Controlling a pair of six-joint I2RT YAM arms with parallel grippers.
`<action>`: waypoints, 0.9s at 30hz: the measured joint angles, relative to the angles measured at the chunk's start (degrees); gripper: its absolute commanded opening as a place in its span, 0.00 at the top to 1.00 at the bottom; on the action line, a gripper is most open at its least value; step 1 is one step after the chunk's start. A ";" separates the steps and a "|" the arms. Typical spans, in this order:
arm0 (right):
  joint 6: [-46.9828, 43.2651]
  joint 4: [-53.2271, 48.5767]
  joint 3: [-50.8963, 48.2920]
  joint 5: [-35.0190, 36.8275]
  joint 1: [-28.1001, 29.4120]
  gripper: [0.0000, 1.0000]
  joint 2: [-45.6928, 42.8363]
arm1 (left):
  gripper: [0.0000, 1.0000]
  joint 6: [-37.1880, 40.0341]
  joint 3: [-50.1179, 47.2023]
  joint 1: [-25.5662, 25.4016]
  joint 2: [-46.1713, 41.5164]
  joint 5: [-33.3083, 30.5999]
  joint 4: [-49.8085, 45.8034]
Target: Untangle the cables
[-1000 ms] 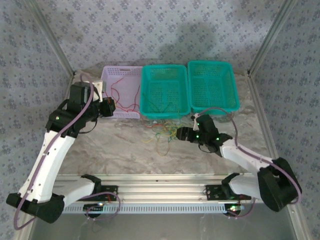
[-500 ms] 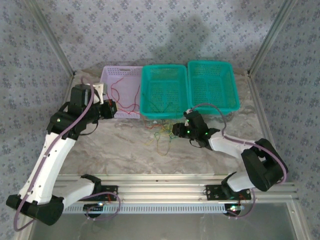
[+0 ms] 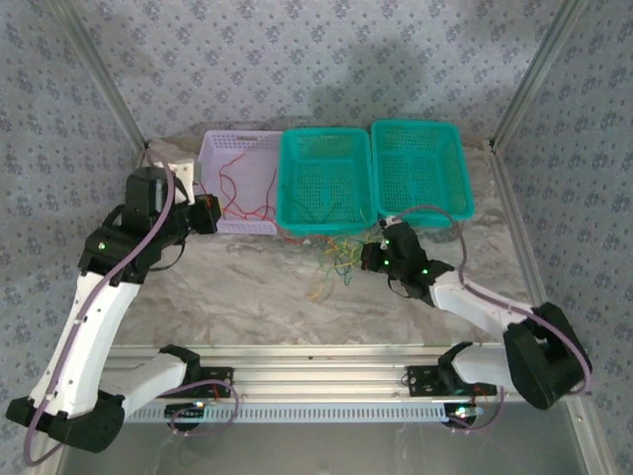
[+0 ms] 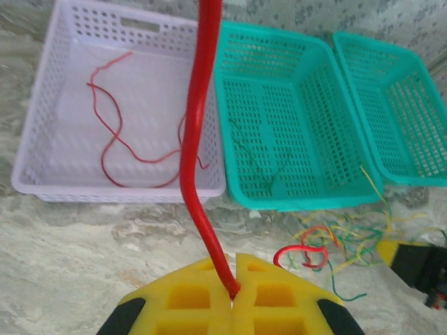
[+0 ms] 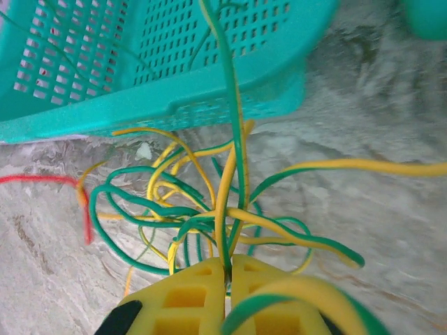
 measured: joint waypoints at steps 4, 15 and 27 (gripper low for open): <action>-0.96 -4.02 -2.69 0.46 -3.39 1.00 -7.28 | 1.00 0.74 1.46 0.00 -1.77 -3.41 -0.42; -1.57 -11.63 -8.20 0.55 -8.15 1.00 -16.46 | 1.00 0.74 6.64 0.00 -4.55 -9.53 -0.81; -1.20 -14.51 -9.38 0.85 -10.73 1.00 -16.83 | 1.00 1.05 12.44 0.00 -4.87 -13.05 0.74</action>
